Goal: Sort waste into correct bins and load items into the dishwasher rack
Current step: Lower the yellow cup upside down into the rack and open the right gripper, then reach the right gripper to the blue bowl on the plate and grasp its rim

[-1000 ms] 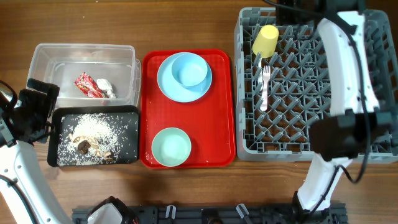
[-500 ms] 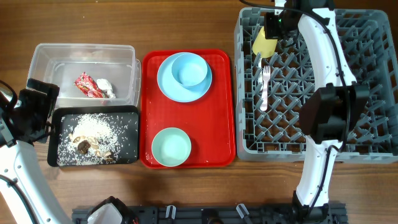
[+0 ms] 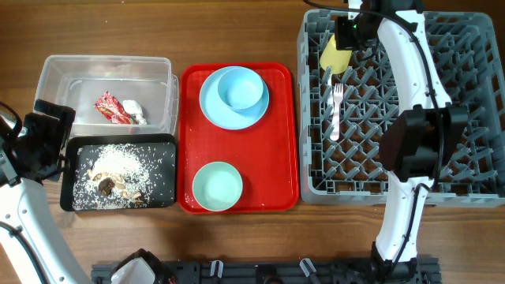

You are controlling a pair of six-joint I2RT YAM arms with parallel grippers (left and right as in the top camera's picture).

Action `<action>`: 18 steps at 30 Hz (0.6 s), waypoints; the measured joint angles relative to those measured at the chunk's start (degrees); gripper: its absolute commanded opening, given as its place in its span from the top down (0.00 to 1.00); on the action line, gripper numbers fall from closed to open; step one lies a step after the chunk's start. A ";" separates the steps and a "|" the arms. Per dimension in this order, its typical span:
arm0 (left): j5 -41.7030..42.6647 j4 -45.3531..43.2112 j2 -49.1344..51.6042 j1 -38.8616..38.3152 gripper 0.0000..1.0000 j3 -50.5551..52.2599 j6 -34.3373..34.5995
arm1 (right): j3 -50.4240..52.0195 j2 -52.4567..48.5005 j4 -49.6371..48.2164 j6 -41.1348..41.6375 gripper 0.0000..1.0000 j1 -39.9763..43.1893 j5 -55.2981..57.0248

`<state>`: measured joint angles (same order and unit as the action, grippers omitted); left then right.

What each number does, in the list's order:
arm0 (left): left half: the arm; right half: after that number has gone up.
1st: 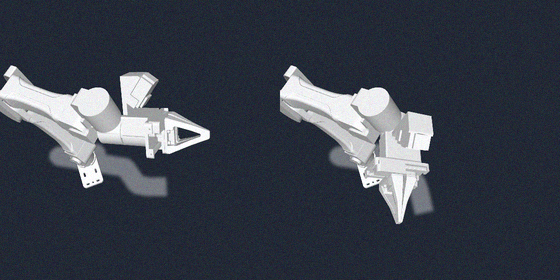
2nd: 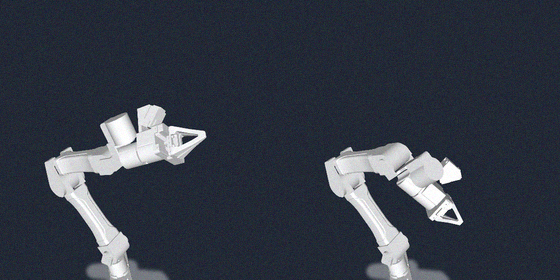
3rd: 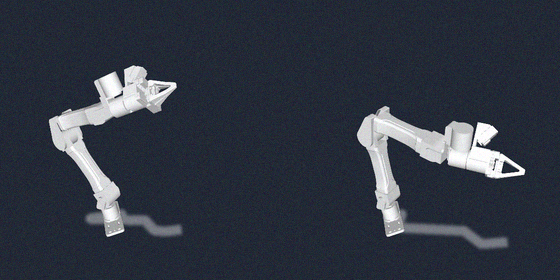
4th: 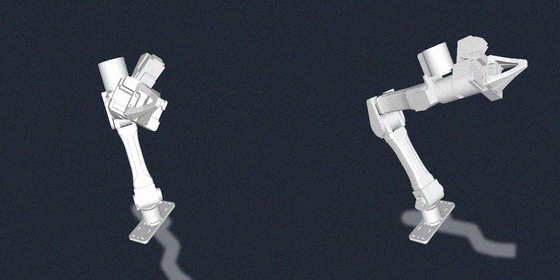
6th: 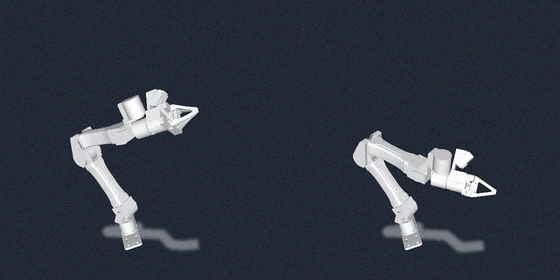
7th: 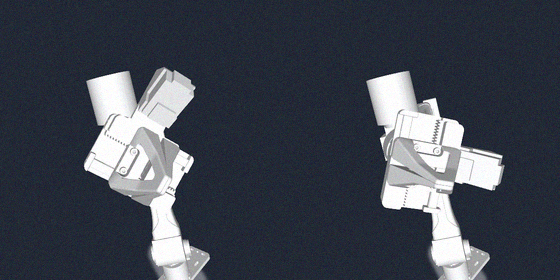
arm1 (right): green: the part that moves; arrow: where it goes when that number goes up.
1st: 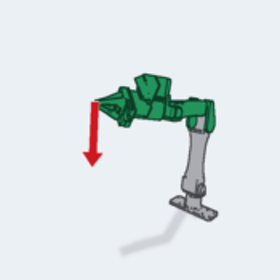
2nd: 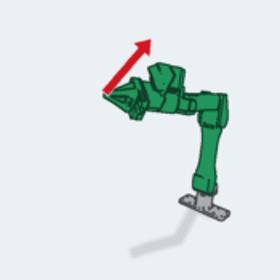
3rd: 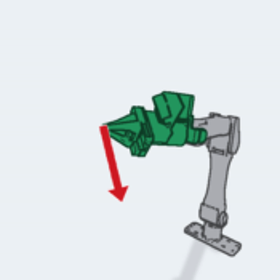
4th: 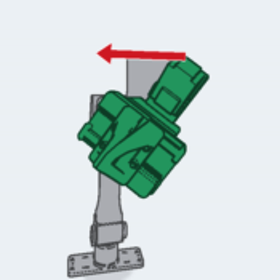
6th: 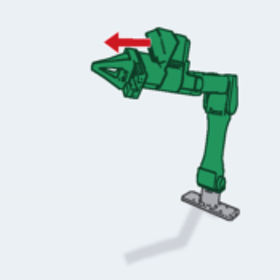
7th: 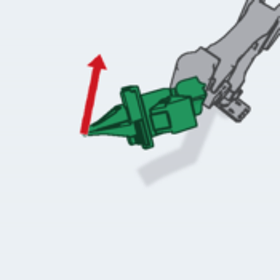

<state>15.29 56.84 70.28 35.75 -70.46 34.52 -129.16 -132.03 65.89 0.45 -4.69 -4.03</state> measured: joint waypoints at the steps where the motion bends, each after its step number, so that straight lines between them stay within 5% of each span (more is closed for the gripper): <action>1: 0.00 0.00 0.00 0.00 0.00 0.00 0.00 | 0.50 0.02 -0.72 0.00 0.95 0.00 -0.02; 11: 0.00 0.00 0.00 0.00 0.00 0.00 0.00 | 3.58 2.43 -2.64 0.00 0.94 0.07 -0.02; 18: 0.00 0.00 0.00 0.00 0.00 0.00 0.00 | 4.20 13.84 -1.27 0.24 0.87 -0.09 -5.40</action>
<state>15.29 56.84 70.28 35.75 -70.46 34.52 -124.97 -118.19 64.62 0.69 -4.78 -9.43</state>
